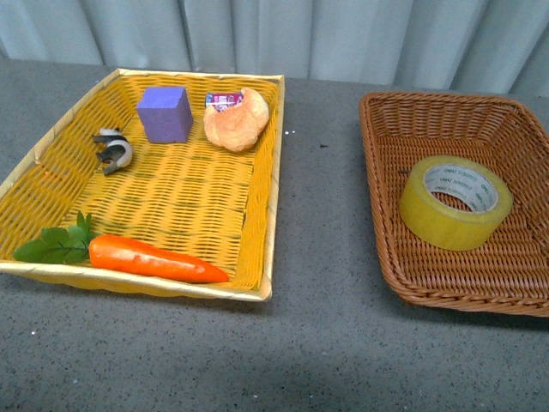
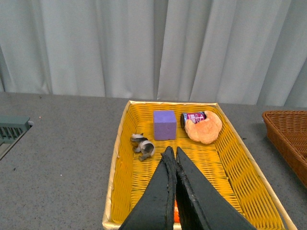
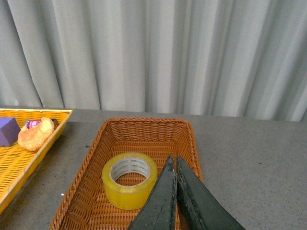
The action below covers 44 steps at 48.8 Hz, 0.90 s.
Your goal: Move tape to another basket
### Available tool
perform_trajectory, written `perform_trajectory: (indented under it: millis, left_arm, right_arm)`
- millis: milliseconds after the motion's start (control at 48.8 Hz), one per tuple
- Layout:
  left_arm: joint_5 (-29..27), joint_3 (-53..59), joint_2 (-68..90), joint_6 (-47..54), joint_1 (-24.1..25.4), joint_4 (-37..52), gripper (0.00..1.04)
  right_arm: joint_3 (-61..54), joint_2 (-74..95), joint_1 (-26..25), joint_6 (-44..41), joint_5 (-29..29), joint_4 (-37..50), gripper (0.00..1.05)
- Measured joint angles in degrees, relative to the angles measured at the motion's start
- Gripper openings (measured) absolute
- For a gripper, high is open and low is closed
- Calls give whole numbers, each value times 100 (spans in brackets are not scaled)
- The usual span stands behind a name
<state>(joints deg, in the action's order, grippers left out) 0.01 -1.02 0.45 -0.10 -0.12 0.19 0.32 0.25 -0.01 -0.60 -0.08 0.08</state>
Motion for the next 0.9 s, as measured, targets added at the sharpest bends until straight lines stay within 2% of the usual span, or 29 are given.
perform_trajectory:
  millis: [164, 205, 287, 430, 635, 676, 717, 901]
  left_arm:
    - [0, 0, -11, -2, 0, -11, 5]
    - [0, 0, -11, -4, 0, -13, 11]
    - [0, 0, -13, -4, 0, -15, 30]
    - [0, 0, -13, -4, 0, -15, 55]
    - [0, 0, -13, -2, 0, -15, 100]
    - [0, 0, -13, -2, 0, -15, 98]
    - [0, 0, -13, -2, 0, -15, 98]
    - [0, 0, -13, -2, 0, -15, 98]
  right_arm:
    - [0, -4, 0, 0, 2, 0, 1]
    - [0, -4, 0, -4, 2, 0, 2]
    - [0, -4, 0, 0, 2, 0, 23]
    - [0, -4, 0, 0, 2, 0, 46]
    - [0, -4, 0, 0, 2, 0, 94]
    - [0, -4, 0, 4, 2, 0, 97]
    - [0, -4, 0, 2, 2, 0, 95]
    - [0, -4, 0, 4, 2, 0, 96]
